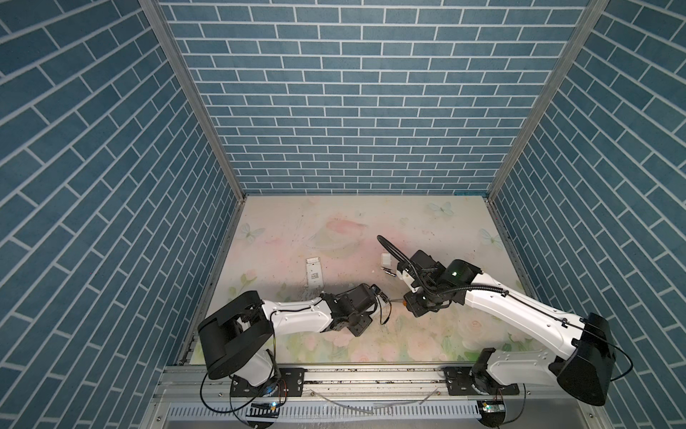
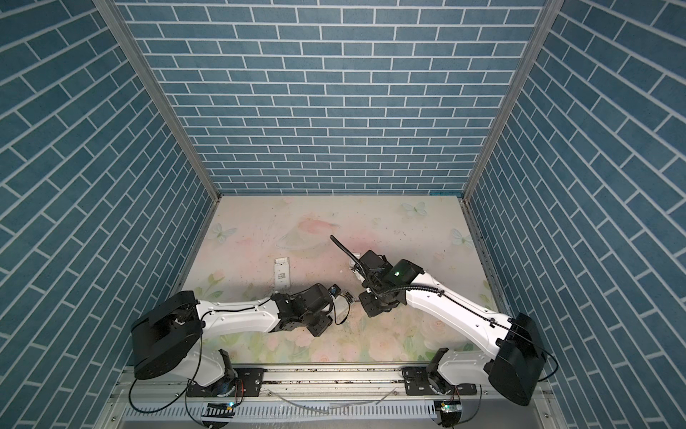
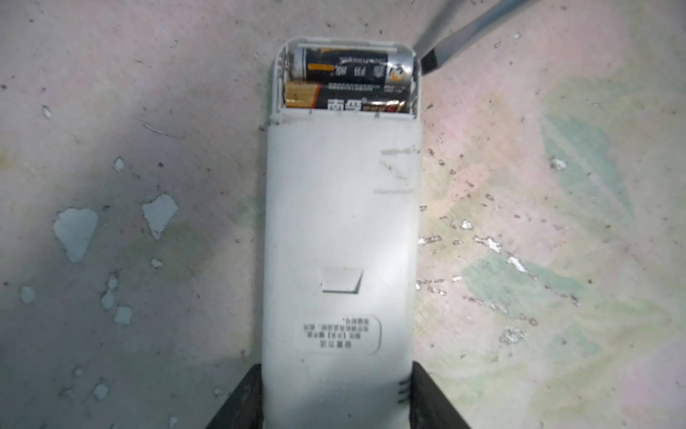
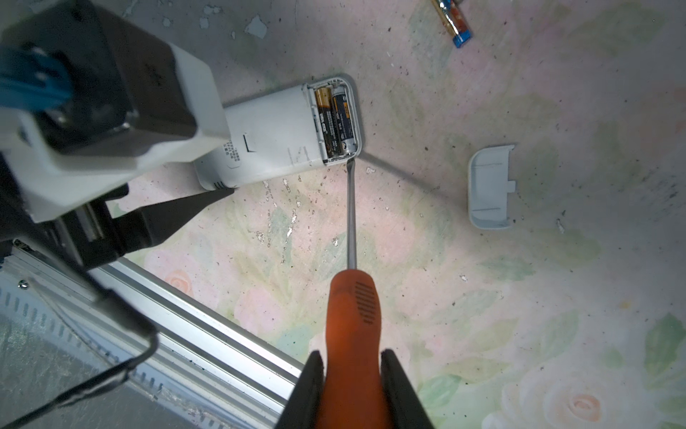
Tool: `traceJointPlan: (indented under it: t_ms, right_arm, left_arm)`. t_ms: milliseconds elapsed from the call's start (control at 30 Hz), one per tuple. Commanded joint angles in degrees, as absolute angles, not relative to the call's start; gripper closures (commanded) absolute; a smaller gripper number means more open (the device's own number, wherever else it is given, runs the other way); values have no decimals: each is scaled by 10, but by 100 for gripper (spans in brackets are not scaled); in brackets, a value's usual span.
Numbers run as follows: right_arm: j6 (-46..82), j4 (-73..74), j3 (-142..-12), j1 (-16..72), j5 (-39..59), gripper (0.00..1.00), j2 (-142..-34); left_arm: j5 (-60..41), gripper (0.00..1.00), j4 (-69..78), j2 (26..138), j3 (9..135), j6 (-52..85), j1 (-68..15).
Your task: Unload the batteries from the remote control
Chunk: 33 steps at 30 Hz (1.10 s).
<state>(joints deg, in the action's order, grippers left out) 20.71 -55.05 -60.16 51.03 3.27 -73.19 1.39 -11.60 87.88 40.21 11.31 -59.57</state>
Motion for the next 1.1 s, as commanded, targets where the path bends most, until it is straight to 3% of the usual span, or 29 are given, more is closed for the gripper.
traceJointPlan:
  t_ms: [0, 1067]
  right_arm:
    - [200, -537, -641, 508, 42, 100, -730]
    - [227, -558, -581, 508, 30, 100, -708]
  left_arm:
    - [-22, 89, -156, 906, 390, 109, -606]
    - [-17, 90, -160, 903, 387, 112, -607]
